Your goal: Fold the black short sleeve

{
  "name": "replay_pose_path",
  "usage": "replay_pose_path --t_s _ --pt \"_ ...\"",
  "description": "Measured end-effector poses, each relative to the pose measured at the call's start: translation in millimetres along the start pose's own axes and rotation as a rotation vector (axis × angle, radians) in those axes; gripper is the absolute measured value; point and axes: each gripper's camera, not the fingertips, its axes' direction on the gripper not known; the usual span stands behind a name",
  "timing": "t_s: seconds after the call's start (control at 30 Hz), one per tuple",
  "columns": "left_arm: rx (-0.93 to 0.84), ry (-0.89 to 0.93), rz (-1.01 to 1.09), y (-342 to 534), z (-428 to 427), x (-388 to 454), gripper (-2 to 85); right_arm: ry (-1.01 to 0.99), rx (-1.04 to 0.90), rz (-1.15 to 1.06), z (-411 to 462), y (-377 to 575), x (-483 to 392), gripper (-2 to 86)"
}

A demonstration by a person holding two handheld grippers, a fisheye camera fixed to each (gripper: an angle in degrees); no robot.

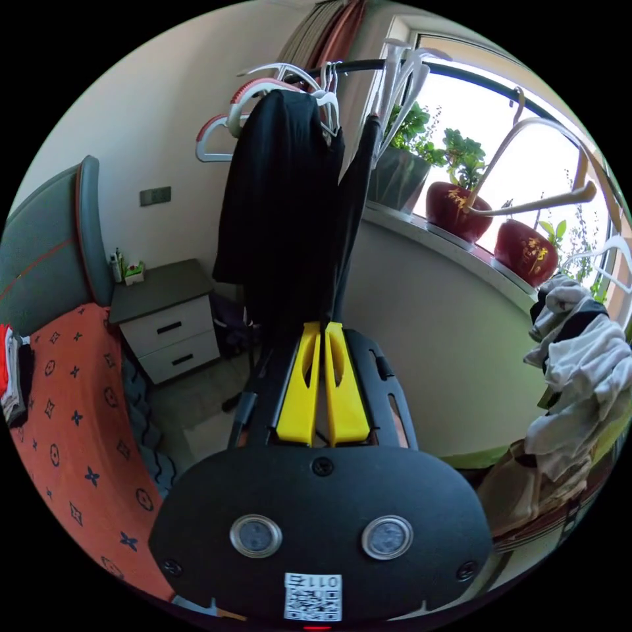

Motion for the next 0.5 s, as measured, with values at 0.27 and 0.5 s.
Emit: replay_pose_path --t_s 0.27,0.5 --pt "0.003 -0.049 0.021 -2 6 16 0.3 -0.011 0.102 0.049 -13 28 1 1.0" --pt "-0.007 -0.042 0.018 -4 13 18 0.3 0.004 0.097 -0.005 -23 36 6 1.0"
